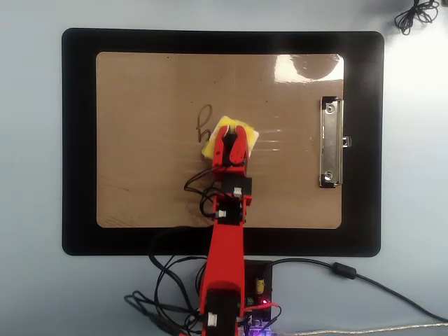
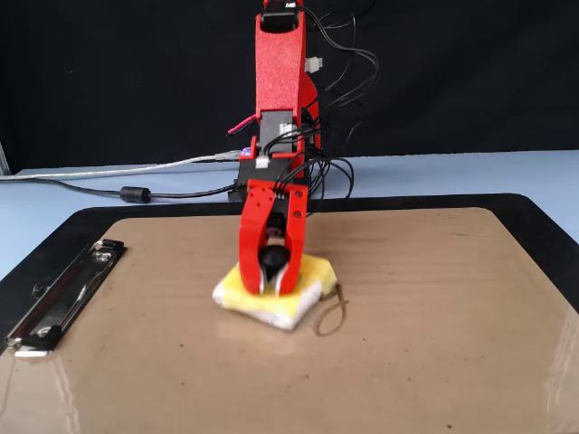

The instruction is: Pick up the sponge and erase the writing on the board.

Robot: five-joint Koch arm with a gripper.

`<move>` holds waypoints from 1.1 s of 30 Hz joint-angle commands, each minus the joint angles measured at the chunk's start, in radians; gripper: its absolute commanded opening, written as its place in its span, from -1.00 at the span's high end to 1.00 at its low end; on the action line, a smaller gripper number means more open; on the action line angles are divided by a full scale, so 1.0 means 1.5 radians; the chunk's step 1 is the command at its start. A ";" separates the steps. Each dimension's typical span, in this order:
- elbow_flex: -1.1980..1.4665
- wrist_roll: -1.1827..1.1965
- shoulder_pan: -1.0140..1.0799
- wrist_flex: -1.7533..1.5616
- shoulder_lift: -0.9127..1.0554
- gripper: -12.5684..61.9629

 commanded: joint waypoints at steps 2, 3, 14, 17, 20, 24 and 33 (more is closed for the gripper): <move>0.147 0.004 0.024 0.000 0.196 0.88; 0.183 0.004 0.030 0.000 0.227 0.88; -0.128 0.004 0.059 -0.111 -0.123 0.88; 0.028 0.003 0.063 -0.110 0.029 0.88; 0.108 0.004 0.072 -0.110 0.098 0.88; -0.098 0.004 0.075 -0.116 -0.105 0.88; 0.094 0.003 0.085 -0.116 0.077 0.88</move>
